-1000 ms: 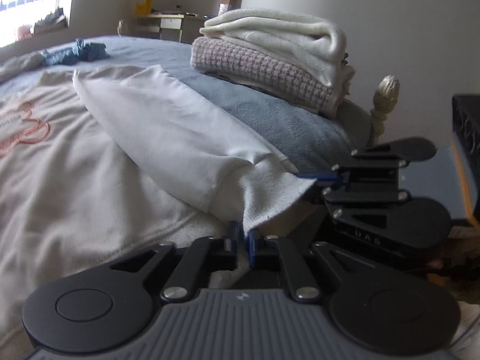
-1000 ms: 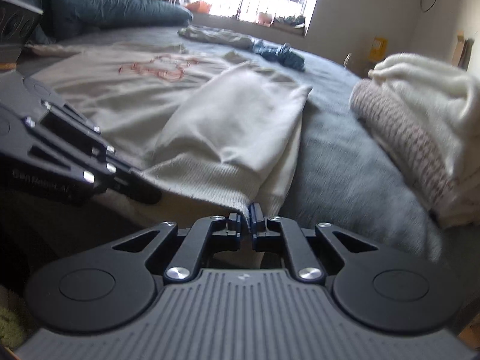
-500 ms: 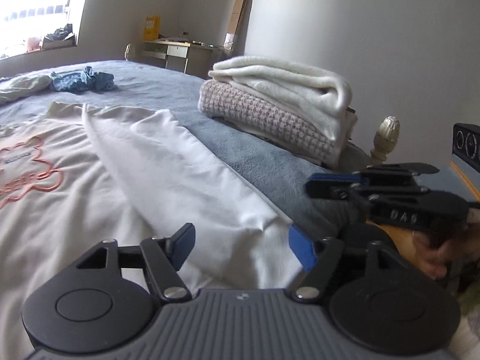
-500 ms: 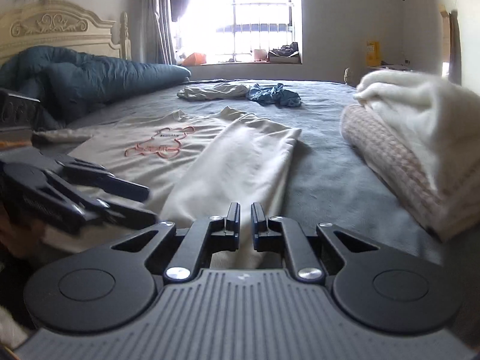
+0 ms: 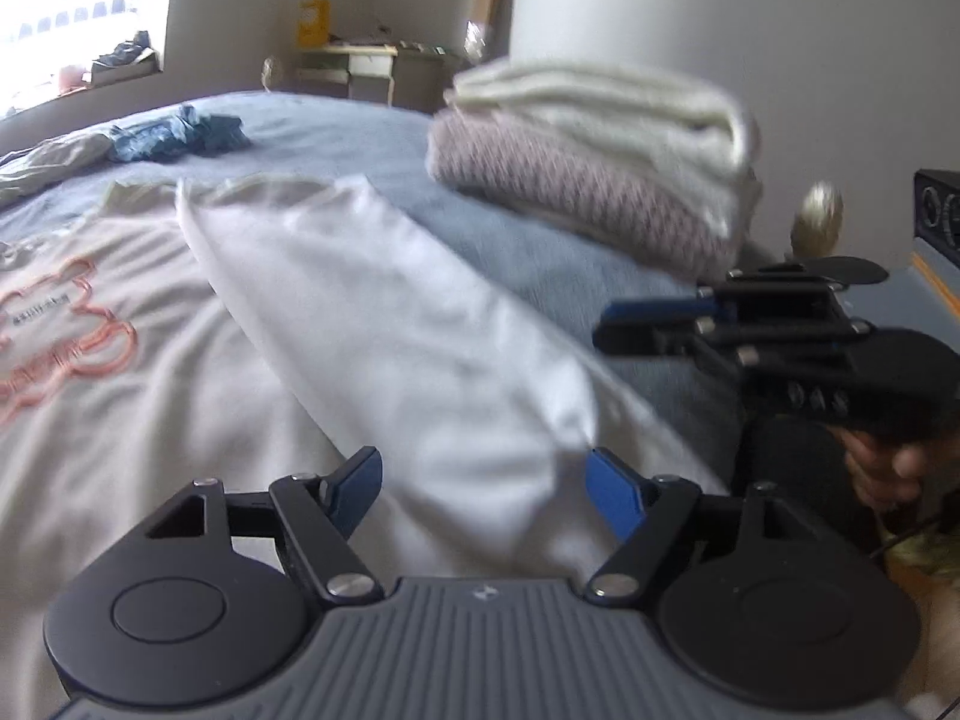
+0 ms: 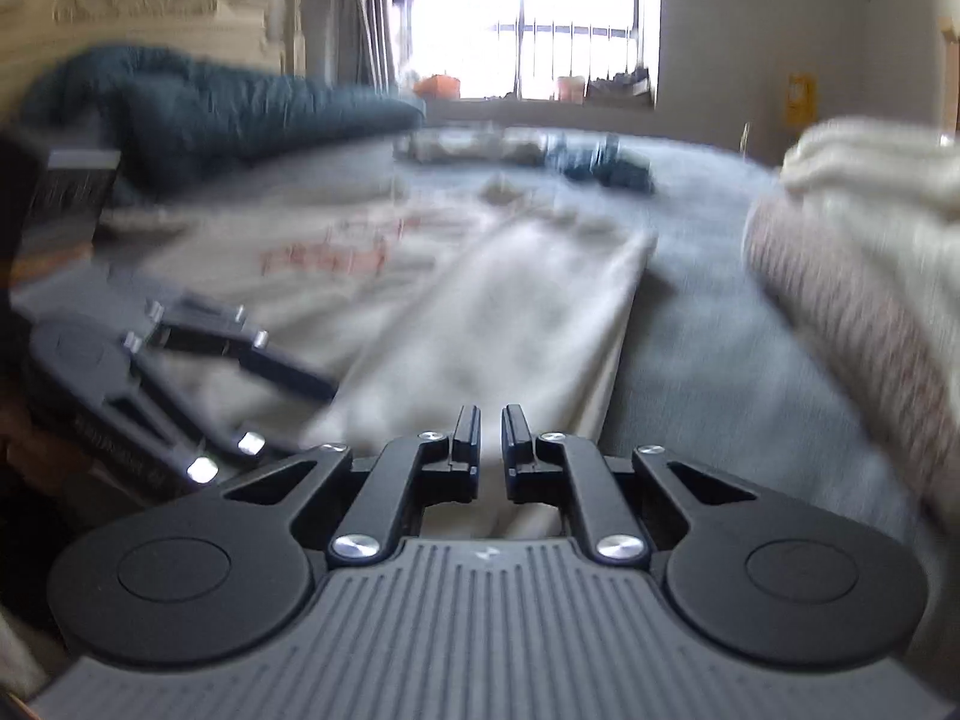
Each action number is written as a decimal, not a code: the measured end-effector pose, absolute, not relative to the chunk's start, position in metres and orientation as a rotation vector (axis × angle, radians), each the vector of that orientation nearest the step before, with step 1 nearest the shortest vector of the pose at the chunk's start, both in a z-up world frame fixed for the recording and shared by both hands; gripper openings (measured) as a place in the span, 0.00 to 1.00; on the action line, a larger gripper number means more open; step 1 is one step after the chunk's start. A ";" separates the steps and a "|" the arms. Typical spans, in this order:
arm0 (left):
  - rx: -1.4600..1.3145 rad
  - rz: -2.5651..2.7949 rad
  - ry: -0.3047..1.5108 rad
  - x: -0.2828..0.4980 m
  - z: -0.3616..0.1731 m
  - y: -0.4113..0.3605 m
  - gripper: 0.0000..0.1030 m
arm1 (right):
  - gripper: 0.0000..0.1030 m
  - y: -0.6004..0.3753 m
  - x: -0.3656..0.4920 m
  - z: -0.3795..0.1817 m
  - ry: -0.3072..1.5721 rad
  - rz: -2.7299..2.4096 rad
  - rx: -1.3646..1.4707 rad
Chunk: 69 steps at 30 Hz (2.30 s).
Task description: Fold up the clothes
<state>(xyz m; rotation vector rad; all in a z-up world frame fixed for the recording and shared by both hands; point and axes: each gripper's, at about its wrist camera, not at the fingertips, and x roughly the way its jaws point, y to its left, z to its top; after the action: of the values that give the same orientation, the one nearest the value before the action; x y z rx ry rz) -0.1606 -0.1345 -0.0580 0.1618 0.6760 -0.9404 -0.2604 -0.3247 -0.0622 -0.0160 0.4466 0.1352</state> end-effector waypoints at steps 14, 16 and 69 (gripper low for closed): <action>-0.070 -0.808 0.759 -0.029 -0.071 -0.153 0.75 | 0.06 -0.355 -0.147 -0.081 0.618 0.121 0.092; -0.105 -0.811 0.752 -0.016 -0.069 -0.153 0.76 | 0.06 -0.356 -0.132 -0.060 0.567 0.124 0.061; -0.319 -0.927 0.657 0.017 -0.112 -0.127 0.85 | 0.31 -0.378 0.239 -0.071 0.800 0.175 0.238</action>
<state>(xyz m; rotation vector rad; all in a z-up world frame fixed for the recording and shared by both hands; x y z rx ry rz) 0.0174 -0.1266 -0.1119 -0.3194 0.6568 -0.9272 0.2386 -0.3778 -0.0705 0.2381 0.7995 0.1751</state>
